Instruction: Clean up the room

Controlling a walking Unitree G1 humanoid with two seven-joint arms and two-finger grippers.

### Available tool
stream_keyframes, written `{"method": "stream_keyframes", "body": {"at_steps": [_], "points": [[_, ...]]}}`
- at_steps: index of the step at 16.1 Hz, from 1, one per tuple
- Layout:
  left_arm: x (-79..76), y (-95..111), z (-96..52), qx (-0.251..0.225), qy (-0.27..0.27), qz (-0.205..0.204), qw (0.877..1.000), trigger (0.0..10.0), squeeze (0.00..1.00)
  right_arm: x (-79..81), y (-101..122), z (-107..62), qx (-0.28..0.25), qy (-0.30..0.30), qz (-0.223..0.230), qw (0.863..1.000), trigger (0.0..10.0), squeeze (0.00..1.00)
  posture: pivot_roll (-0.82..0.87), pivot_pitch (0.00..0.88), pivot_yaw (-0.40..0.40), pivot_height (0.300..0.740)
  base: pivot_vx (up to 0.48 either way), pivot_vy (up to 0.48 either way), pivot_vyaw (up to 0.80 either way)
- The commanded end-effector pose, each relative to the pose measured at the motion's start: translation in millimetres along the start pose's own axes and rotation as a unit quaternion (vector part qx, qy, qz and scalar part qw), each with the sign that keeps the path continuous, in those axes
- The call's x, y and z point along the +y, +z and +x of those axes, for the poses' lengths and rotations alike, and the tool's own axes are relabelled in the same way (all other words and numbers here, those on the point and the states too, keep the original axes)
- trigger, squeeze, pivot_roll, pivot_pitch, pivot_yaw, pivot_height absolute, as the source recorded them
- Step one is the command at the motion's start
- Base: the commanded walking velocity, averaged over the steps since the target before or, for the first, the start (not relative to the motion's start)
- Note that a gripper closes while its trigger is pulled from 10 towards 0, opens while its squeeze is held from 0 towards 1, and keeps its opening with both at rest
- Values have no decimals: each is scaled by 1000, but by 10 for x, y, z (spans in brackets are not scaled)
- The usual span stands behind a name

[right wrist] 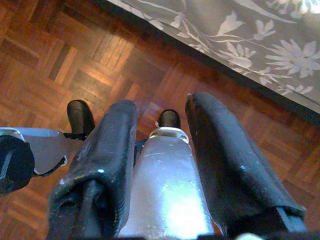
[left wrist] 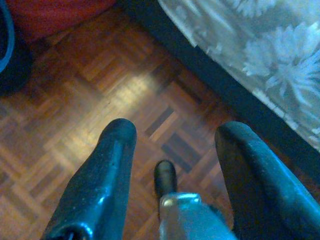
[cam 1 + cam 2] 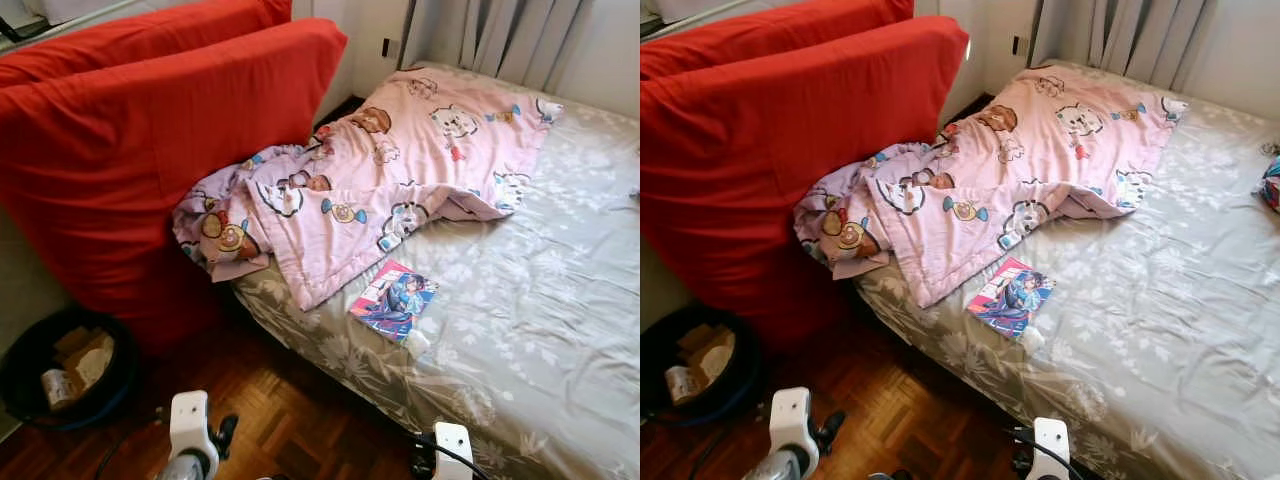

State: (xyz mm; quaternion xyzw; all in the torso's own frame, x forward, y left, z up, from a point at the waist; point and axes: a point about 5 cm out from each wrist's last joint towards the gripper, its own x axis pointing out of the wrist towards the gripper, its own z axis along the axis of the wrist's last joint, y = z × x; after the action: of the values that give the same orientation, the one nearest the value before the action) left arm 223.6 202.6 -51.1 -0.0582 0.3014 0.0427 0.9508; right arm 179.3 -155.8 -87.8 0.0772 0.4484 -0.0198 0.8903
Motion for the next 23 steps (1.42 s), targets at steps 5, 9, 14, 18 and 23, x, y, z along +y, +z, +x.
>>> {"method": "stream_keyframes", "body": {"at_steps": [5,9,14,18,23], "points": [[-72,360,44,-115,-6,-10,993,10000,0,-17,-38,-13,-3,-5,3,1000,10000,0,25,149,-18,740,0,0,0],[-96,345,-34,-150,-14,0,989,10000,0,-12,69,-28,-71,-6,10,997,10000,0,20,151,-15,740,0,0,0],[-92,372,-148,-188,-19,17,982,10000,0,-117,936,-55,-245,6,-10,969,10000,0,12,156,-20,740,0,0,0],[-97,349,-224,-202,-20,23,979,10000,0,-101,1004,-79,-271,13,-7,962,10000,0,12,157,-20,740,0,0,0],[-89,388,-356,-226,-9,20,974,10000,0,-111,923,-134,-298,20,-2,954,10000,0,-1,138,-21,740,0,0,0]]}}
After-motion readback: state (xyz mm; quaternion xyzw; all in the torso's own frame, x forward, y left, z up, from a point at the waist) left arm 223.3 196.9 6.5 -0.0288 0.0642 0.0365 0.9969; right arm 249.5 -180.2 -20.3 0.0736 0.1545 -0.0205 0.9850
